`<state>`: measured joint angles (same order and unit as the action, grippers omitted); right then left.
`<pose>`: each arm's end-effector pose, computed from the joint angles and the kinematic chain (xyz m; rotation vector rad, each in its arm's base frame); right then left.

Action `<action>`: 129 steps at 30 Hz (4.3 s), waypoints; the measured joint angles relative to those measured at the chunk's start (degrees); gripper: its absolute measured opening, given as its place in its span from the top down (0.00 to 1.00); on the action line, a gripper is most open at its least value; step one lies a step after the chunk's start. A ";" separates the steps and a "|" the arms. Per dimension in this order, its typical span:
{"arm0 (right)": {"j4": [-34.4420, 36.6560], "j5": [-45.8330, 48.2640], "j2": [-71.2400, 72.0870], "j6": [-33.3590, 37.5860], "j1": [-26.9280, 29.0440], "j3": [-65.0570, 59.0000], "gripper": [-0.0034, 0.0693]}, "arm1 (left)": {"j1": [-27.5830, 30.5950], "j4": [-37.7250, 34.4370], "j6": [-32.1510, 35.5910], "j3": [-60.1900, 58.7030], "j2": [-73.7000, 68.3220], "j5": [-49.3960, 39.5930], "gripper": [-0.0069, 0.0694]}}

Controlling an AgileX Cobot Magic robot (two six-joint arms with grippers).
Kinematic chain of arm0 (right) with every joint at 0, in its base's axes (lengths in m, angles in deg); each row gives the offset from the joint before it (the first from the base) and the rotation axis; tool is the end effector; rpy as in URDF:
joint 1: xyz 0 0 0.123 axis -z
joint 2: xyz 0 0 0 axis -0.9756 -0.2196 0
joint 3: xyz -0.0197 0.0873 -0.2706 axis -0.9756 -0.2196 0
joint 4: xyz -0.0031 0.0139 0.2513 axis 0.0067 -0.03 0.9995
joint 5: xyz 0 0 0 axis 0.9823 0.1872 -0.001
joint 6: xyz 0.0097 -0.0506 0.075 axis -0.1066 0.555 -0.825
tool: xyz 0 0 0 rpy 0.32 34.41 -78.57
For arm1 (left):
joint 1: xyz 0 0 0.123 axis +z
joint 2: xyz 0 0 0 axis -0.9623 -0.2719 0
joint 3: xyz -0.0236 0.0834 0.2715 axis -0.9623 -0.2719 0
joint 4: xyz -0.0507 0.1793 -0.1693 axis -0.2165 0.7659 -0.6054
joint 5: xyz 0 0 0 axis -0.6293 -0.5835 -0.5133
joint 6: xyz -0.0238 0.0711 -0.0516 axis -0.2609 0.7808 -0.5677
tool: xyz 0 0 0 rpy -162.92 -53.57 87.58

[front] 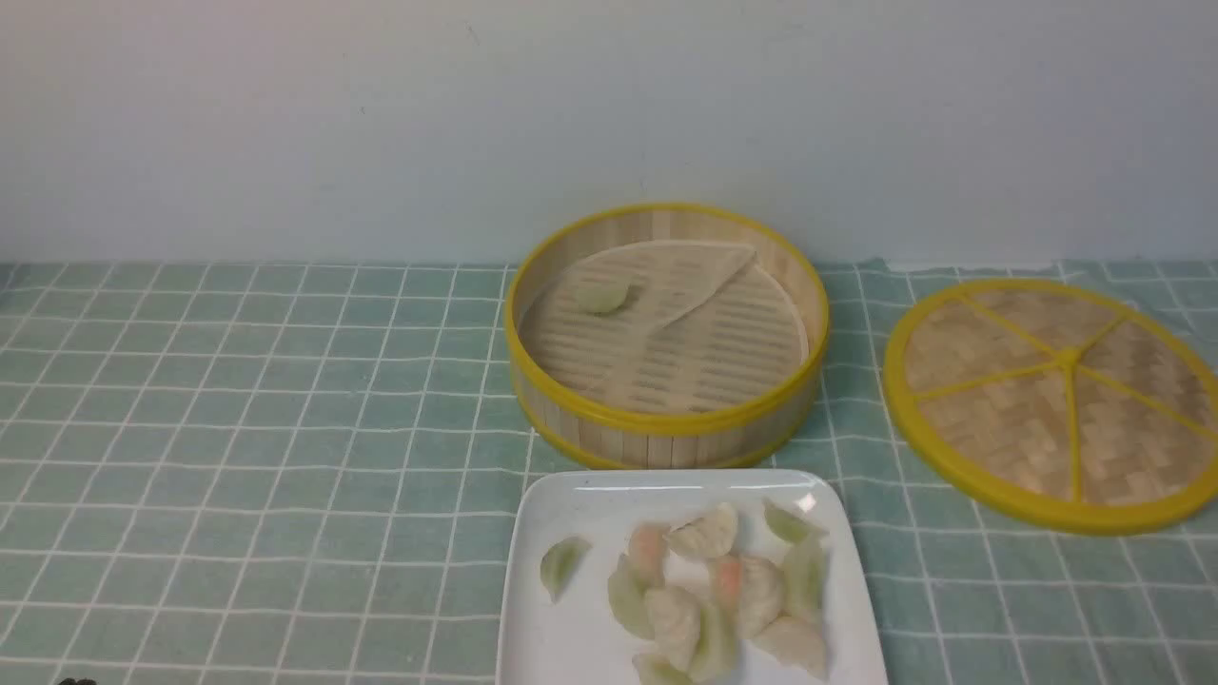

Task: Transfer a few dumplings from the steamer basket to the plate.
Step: Use the left arm to grab a dumpling from the steamer, then use the left arm to put the dumpling into the plate

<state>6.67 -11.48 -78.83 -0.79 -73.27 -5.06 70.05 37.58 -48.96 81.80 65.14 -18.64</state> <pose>0.0527 -0.0010 0.1730 0.1393 1.8582 0.0492 0.0521 -0.0054 0.1707 0.0712 1.8819 -0.0724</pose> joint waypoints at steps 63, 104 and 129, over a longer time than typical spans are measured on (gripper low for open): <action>0.00 0.00 0.00 0.00 0.00 0.00 0.97 | -2.26 -26.24 28.93 97.01 -95.40 -43.59 0.92; 0.00 0.00 0.00 0.00 0.00 0.00 0.97 | -14.47 -15.21 33.07 133.22 -146.07 -29.17 0.50; 0.04 0.00 0.00 0.00 0.00 0.00 0.97 | -16.40 -14.46 13.38 126.04 -117.02 -48.88 0.53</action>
<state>6.71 -11.48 -78.83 -0.79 -73.27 -5.06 53.65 23.12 -35.58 207.84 -51.88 -67.53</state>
